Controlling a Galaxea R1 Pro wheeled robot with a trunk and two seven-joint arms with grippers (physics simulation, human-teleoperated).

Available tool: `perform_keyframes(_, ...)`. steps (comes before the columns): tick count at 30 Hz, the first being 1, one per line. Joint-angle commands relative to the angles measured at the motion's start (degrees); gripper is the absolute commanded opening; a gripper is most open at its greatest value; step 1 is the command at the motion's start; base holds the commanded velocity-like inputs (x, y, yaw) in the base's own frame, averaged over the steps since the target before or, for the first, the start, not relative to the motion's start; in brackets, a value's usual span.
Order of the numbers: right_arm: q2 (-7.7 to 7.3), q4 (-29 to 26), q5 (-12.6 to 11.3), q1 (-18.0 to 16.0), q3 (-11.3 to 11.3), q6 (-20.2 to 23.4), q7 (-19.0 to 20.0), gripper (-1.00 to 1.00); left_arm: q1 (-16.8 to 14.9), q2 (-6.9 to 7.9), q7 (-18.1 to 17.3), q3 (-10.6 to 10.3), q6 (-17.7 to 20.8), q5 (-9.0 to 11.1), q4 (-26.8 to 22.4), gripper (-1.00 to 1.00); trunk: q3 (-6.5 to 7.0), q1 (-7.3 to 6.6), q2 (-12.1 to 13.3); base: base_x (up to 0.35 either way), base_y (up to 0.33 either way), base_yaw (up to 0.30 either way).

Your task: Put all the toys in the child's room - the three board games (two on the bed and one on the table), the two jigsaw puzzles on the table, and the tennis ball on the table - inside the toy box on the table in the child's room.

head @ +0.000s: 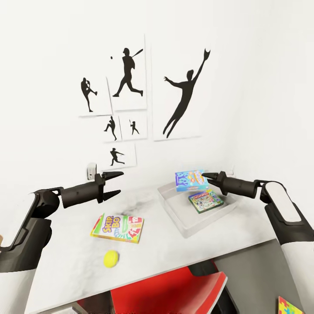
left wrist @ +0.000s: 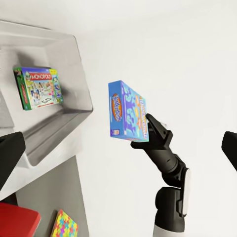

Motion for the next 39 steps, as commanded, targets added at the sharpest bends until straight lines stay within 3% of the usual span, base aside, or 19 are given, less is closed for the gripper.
perform_keyframes(1,-0.03,0.16,-0.74,-0.06,0.2,0.05,-0.58,-1.0,-0.06,0.0,0.6,0.05,0.1,0.56,-0.03,1.0,-0.22,0.03,-0.14,0.0,0.0,0.0)
perform_keyframes(14,-0.07,1.95,-0.75,-0.14,1.79,0.05,-0.49,-1.0,-0.06,0.09,0.6,0.05,0.1,0.56,-0.03,1.0,-1.43,0.03,-0.14,0.0,0.0,0.0)
perform_keyframes(39,-0.08,2.25,-0.72,-0.68,1.93,0.05,-0.62,-1.0,-0.06,0.17,0.6,0.05,0.13,0.56,-0.03,1.0,-3.75,0.03,-0.14,0.0,0.0,0.0)
